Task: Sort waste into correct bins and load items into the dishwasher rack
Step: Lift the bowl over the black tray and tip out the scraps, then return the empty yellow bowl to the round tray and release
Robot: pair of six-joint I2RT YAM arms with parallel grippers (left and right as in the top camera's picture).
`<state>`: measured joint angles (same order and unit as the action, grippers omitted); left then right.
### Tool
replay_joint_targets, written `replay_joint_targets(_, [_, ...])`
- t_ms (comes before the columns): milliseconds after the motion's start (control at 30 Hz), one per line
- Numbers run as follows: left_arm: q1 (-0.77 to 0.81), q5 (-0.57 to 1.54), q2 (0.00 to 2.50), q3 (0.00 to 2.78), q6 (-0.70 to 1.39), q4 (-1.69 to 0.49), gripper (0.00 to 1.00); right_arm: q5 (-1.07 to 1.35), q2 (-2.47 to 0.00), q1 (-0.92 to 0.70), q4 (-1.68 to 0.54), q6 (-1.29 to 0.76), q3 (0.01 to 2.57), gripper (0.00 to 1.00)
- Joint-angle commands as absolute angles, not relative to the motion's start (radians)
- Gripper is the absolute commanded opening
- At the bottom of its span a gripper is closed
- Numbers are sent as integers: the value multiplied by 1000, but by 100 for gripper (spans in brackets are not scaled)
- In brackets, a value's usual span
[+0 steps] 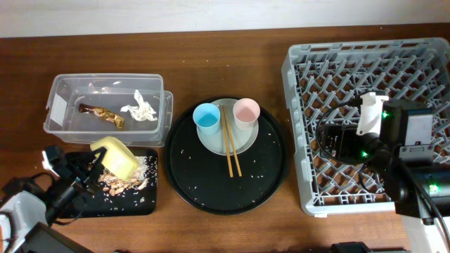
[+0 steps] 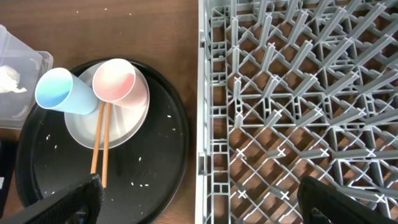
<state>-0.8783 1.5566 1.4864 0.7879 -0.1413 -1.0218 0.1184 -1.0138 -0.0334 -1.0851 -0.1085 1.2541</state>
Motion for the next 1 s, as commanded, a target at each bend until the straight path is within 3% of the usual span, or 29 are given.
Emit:
replay_joint_targets(0, [-886, 1574, 1466, 794, -112, -1013, 0, 120, -1015, -33, -1081, -109, 1274, 98])
replay_joint_targets(367, [-878, 1574, 1459, 815, -104, -1093, 0, 120, -1015, -33, -1077, -110, 1274, 98])
replay_joint_targets(600, [-719, 1553, 1373, 933, -150, -1091, 0, 124, -1015, -33, -1067, -109, 1274, 98])
replay_joint_targets(733, [-556, 1277, 1335, 1063, -65, -1090, 0, 124, -1015, -33, -1068, -110, 1274, 98])
replay_joint_targets(900, [-226, 936, 1307, 1100, 47, -1046, 1, 124, -1015, -33, -1070, -110, 1274, 98])
replay_joint_targets(967, [-76, 693, 1308, 1099, 130, -1029, 1, 123, -1015, -33, -1070, -109, 1274, 98])
